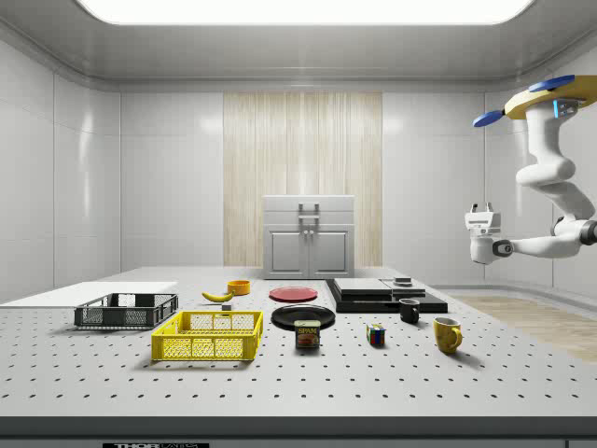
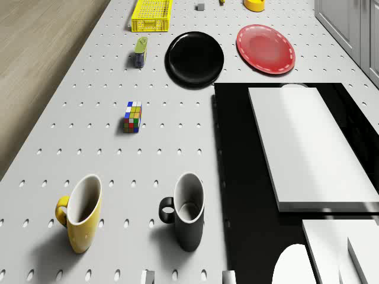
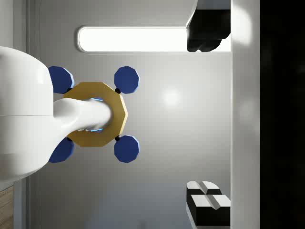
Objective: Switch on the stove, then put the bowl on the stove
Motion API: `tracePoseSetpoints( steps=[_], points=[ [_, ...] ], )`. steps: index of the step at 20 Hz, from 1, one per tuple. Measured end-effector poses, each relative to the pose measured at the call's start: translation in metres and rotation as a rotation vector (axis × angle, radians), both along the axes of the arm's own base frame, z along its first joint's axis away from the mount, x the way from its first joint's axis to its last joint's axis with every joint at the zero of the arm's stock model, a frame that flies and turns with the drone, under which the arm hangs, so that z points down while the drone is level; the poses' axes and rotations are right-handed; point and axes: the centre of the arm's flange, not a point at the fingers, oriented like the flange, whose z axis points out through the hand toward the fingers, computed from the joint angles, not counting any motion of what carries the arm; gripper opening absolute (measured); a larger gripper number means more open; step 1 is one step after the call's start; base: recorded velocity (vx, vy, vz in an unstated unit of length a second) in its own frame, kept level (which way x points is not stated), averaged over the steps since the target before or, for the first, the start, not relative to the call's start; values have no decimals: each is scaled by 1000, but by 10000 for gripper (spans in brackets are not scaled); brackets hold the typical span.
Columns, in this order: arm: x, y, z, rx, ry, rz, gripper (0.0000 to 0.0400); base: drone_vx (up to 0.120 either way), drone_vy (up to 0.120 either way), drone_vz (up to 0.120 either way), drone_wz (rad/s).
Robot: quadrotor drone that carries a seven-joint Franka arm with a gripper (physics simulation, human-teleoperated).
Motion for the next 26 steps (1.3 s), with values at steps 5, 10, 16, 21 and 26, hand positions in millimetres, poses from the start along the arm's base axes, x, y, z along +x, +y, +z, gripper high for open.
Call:
tracePoseSetpoints(
  steps=[5,10,16,21,26],
  points=[
    [-4,0,37,0,-4,0,400,32,-40,0,0],
    [-2,0,66,0,-8,0,400,120,-120,0,0],
    [-1,0,85,0,-13,0,400,120,-120,0,0],
    [0,0,91,0,-16,0,400,120,-120,0,0],
    [-1,0,93,0,-20,0,400,120,-120,0,0]
  ],
)
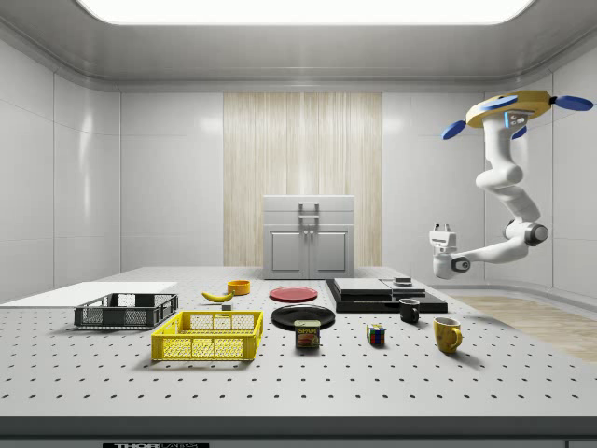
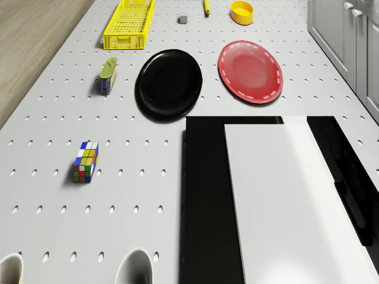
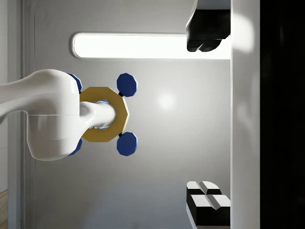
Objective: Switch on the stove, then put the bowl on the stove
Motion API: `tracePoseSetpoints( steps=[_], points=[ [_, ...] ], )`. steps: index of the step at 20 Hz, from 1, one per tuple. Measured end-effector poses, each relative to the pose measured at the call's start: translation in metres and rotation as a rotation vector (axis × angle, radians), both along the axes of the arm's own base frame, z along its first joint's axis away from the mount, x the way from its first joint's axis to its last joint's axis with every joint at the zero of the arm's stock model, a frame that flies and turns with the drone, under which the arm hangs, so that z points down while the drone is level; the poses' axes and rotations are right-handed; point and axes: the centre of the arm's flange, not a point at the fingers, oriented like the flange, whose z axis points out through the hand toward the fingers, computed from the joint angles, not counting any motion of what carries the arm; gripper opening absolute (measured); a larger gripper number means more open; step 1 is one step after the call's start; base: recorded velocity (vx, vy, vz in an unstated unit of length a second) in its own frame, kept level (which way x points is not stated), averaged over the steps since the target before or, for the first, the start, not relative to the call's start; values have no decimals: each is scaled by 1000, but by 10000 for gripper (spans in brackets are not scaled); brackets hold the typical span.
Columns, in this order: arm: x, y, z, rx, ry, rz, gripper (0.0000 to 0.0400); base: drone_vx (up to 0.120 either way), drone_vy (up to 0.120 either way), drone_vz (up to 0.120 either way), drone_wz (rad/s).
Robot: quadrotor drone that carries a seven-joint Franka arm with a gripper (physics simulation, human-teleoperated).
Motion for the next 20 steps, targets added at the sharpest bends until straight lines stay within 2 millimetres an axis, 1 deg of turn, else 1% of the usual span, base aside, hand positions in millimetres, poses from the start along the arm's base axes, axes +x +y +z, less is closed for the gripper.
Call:
tracePoseSetpoints(
  steps=[3,20],
  points=[
    [0,0,0,0,-2,0,400,107,-120,0,0],
    [-1,1,1,-8,-15,0,400,0,-120,0,0]
  ],
)
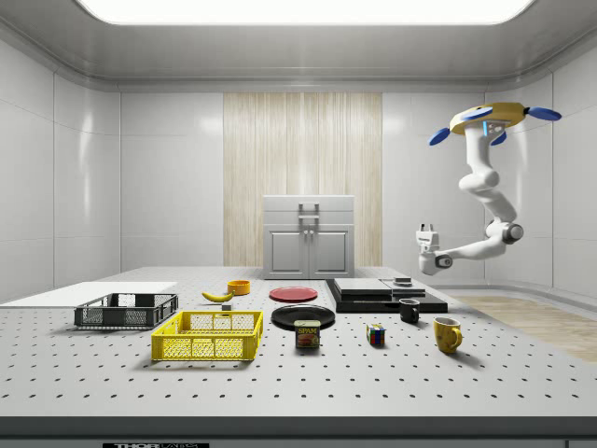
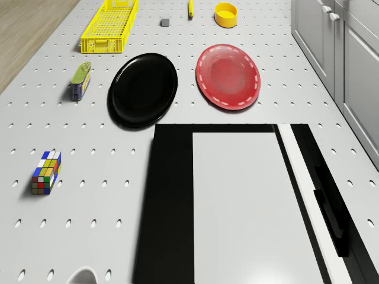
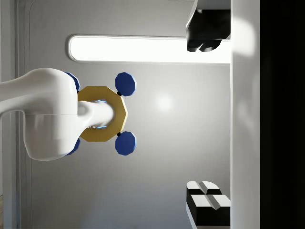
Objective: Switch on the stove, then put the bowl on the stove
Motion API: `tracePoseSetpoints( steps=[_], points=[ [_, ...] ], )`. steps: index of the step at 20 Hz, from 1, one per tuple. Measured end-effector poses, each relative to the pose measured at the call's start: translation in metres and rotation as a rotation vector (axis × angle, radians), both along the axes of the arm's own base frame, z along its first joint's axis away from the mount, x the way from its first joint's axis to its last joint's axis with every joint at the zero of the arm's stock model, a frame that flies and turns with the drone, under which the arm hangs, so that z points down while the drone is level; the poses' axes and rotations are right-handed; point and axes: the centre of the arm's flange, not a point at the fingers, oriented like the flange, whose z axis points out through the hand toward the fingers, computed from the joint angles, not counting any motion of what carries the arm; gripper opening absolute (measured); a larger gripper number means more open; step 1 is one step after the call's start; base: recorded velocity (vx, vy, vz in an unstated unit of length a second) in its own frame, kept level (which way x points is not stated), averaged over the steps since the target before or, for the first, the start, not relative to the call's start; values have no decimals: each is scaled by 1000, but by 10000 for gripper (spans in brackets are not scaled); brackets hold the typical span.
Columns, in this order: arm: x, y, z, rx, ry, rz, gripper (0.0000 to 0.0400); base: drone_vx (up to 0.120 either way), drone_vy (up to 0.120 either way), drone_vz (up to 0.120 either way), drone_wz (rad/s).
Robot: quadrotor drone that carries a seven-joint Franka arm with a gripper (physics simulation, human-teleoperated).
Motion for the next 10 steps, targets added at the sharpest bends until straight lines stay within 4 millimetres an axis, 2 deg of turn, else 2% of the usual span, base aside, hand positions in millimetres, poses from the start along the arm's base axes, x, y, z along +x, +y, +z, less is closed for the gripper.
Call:
tracePoseSetpoints(
  steps=[10],
  points=[
    [-1,4,0,-38,-8,-1,400,0,-120,0,0]
  ],
)
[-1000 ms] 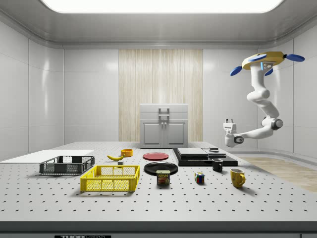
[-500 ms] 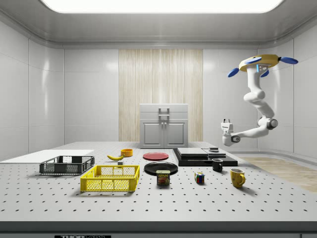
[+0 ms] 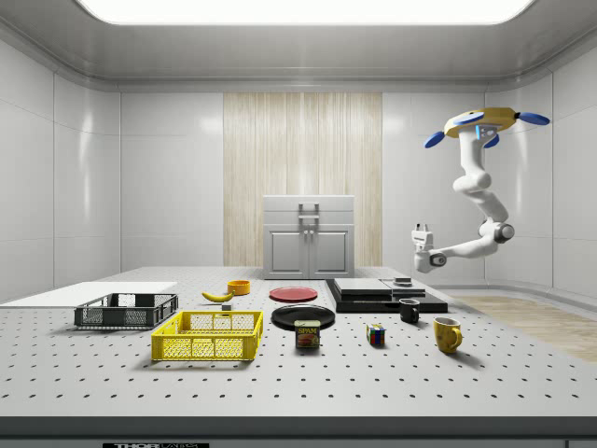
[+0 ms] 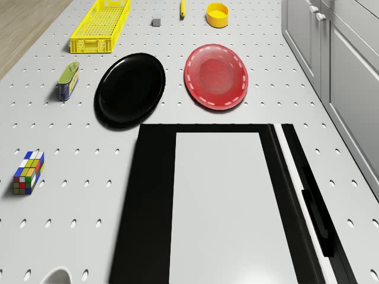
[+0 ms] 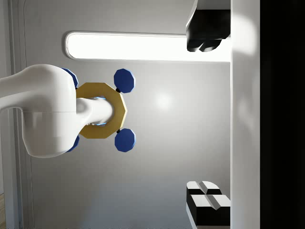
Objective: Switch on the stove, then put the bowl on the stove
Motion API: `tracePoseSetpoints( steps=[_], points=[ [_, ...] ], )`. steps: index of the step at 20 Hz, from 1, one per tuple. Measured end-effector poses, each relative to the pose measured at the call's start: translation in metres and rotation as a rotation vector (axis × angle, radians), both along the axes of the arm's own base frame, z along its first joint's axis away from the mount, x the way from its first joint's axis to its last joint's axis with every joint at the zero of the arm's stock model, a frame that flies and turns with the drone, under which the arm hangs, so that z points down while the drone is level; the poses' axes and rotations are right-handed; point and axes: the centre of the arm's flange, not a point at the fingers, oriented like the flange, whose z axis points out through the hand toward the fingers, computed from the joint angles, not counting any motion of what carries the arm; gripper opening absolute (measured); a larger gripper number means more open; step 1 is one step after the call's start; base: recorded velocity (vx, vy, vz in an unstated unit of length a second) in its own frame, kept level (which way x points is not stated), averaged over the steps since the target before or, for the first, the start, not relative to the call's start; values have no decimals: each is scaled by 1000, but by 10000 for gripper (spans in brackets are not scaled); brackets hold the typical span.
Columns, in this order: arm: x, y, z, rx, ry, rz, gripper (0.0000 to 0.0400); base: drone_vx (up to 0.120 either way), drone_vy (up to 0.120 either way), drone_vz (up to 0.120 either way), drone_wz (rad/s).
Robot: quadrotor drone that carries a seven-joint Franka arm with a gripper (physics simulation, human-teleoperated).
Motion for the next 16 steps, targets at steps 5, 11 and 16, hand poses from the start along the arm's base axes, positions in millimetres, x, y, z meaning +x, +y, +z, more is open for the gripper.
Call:
tracePoseSetpoints(
  steps=[5,11,16],
  points=[
    [0,6,-1,-63,-4,-2,400,0,-120,0,0],
    [-1,25,-4,-254,-8,-7,400,0,-120,-20,0],
    [0,58,-23,-634,-10,-17,400,0,-120,-56,0]
  ],
)
